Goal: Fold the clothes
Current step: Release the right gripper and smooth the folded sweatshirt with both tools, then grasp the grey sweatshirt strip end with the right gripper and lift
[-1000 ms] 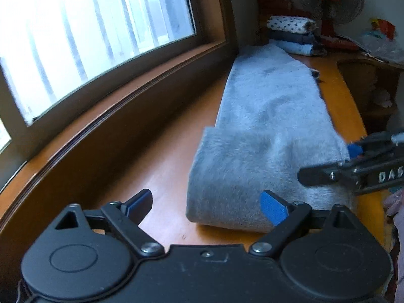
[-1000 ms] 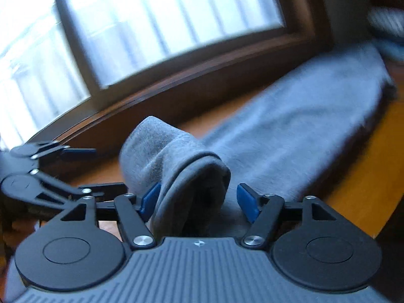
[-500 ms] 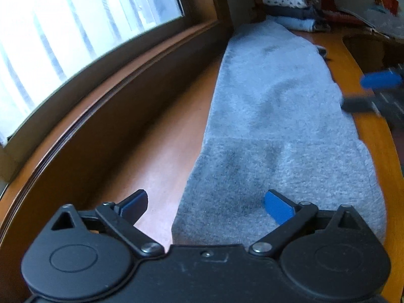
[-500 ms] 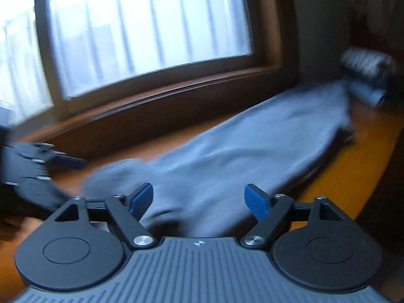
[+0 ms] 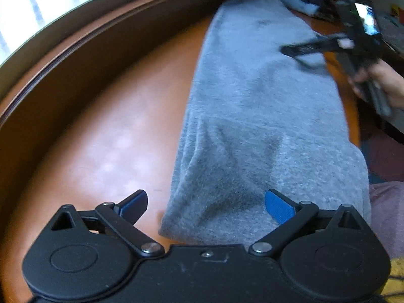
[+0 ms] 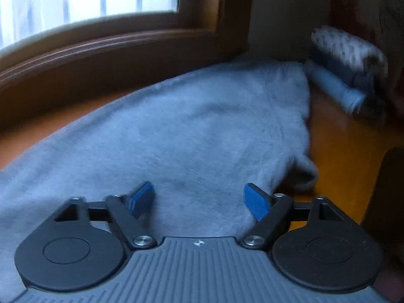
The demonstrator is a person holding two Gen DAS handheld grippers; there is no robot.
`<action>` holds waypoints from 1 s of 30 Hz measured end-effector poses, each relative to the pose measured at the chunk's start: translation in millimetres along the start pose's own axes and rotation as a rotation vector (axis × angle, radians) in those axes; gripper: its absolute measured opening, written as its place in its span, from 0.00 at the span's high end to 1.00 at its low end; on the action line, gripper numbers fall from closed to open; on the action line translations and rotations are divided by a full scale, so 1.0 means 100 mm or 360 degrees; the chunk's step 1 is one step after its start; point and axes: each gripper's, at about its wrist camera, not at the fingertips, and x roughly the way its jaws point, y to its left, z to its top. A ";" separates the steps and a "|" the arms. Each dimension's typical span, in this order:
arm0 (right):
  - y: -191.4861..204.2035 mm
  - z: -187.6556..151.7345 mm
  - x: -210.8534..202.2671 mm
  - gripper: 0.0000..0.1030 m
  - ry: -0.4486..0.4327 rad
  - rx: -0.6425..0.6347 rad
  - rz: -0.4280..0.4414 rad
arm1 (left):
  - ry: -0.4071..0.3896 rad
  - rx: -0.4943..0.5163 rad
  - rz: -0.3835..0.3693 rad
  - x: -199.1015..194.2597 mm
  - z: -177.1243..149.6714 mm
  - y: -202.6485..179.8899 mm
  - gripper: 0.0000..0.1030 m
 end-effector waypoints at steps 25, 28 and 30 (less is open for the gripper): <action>1.08 -1.56 -2.45 0.15 0.0010 0.0304 0.0361 | -0.0411 0.0666 0.0032 -0.21 -0.71 0.23 0.02; 1.35 -1.55 -2.42 0.16 0.0033 0.0165 0.0413 | -0.0415 0.0690 -0.0002 -0.12 -0.75 0.18 0.05; 1.49 -1.51 -2.37 0.16 0.0042 0.0051 0.0447 | -0.0427 0.0699 -0.0032 -0.09 -0.72 0.18 0.06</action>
